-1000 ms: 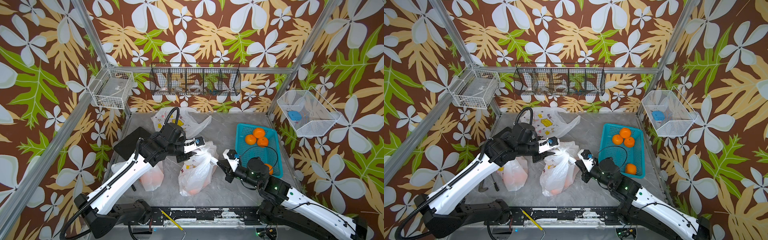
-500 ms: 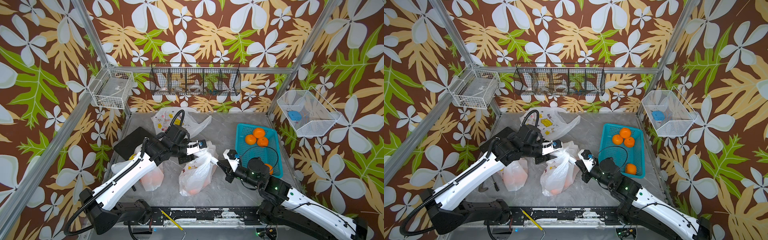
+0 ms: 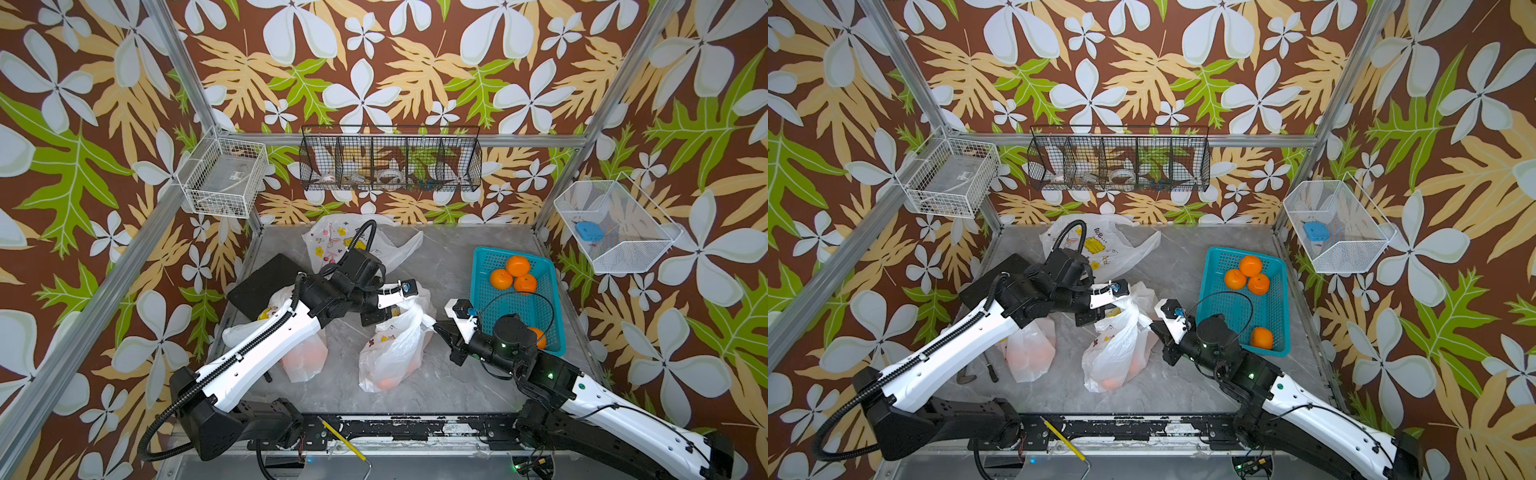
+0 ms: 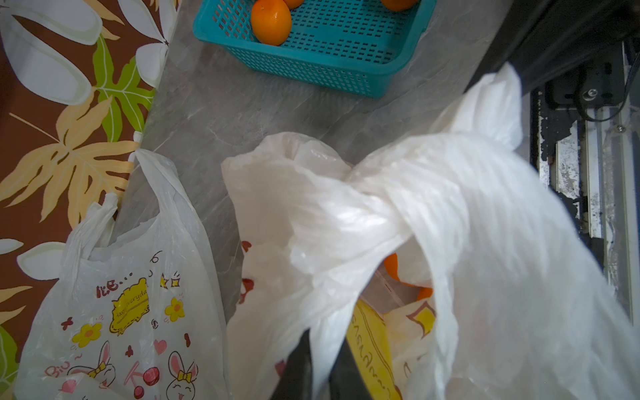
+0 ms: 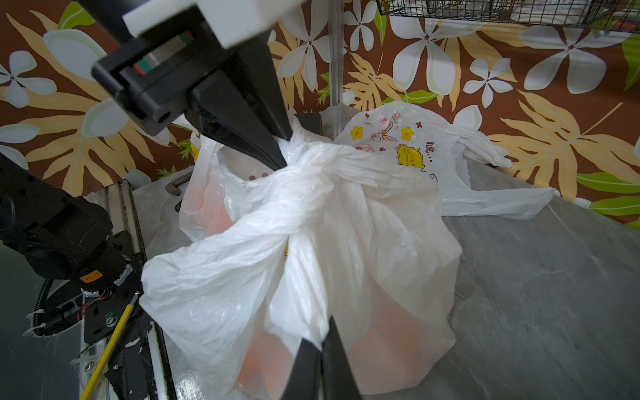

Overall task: Place the oranges into plastic bags & tie knots
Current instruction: Tie the plastic bag at the center of the board.

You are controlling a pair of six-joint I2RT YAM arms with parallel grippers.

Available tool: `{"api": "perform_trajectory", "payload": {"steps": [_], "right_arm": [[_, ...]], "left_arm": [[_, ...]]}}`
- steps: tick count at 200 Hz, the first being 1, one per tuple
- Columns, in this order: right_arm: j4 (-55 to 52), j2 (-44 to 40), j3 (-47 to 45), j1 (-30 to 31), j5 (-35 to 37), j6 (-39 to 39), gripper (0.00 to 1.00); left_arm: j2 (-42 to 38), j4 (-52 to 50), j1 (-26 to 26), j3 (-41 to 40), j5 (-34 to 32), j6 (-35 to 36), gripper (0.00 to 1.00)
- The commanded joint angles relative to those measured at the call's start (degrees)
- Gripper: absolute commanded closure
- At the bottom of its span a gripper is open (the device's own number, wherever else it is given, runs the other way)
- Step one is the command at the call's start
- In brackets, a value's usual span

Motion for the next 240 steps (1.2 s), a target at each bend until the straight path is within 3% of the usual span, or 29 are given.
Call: {"api": "perform_trajectory", "payload": {"steps": [1,74,94,114,146,185,240], "right_arm": [[-0.8,0.0,1.4,-0.3,3.6,-0.8,1.0],[-4.5,1.6,6.5,-6.5,11.9,-0.7,1.0],[-5.1,3.3,7.6,-7.0,15.7,-0.7,1.0],[-5.3,5.1,8.1,-7.6,19.9,0.3,1.0],[-5.8,7.6,8.9,-9.7,23.6,2.8,1.0],[-8.3,9.5,8.8,-13.6,28.1,7.3,1.0],[-9.8,9.8,8.4,-16.4,30.3,9.9,1.0]], "left_arm": [[-2.4,2.8,-0.1,-0.2,-0.8,-1.3,1.0],[-16.9,14.6,-0.1,-8.8,0.8,-12.0,1.0],[-21.2,20.3,0.0,-12.6,0.8,-18.5,1.0],[-25.2,25.8,0.7,-16.5,-3.8,-25.8,1.0],[-31.2,31.6,9.0,-23.9,-5.2,-39.4,1.0],[-32.8,32.3,15.8,-31.4,-9.6,-48.9,1.0],[-34.4,34.1,19.3,-36.2,-12.3,-52.9,1.0]]}}
